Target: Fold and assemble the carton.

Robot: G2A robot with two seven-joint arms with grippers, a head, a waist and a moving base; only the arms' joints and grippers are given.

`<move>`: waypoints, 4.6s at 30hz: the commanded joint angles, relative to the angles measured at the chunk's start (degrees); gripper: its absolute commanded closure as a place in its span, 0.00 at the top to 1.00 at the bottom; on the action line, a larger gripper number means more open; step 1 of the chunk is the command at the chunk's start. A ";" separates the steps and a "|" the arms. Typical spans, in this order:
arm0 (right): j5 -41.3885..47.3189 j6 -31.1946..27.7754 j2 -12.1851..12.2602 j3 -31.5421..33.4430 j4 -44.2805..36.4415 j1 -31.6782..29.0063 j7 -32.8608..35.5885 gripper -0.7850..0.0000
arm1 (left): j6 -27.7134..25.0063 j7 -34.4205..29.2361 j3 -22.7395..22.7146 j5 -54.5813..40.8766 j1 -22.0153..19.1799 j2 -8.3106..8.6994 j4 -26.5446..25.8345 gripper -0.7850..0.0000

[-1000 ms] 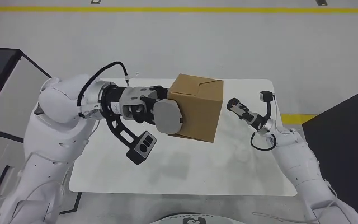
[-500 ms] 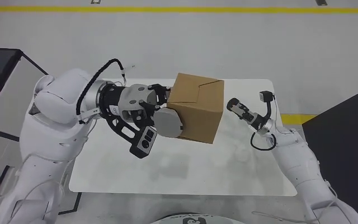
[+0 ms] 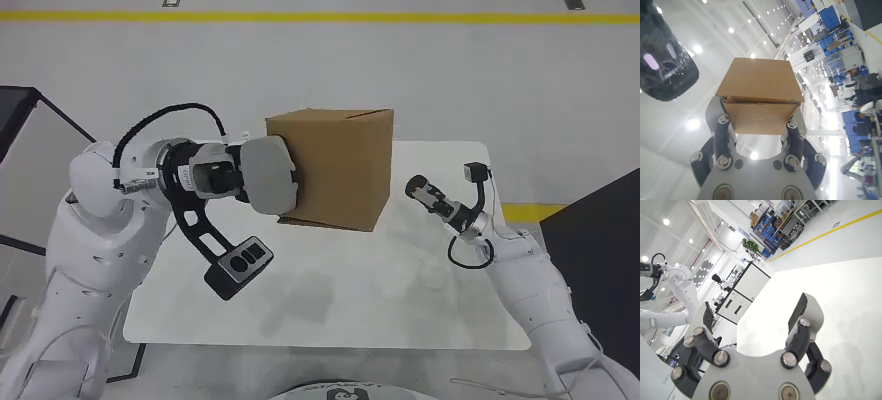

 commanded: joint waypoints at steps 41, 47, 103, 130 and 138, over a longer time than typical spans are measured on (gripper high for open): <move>0.00 0.00 0.00 0.00 0.00 0.00 0.00 1.00 | -42.31 -36.68 2.05 -39.98 9.51 -0.94 4.67 0.00; 0.00 0.00 0.00 0.00 0.00 0.00 0.00 1.00 | -55.37 -45.07 2.14 -49.15 8.03 -0.72 5.83 0.00; 0.00 0.00 0.00 0.00 0.00 0.00 0.00 1.00 | -69.80 -92.00 9.92 -139.66 5.09 4.24 22.28 0.00; 0.00 0.00 0.00 0.00 0.00 0.00 0.00 1.00 | -60.70 -112.55 22.35 -186.49 1.26 4.12 19.71 0.00; 0.00 0.00 0.00 0.00 0.00 0.00 0.00 1.00 | -58.85 -114.40 22.00 -191.60 2.19 3.28 18.18 0.00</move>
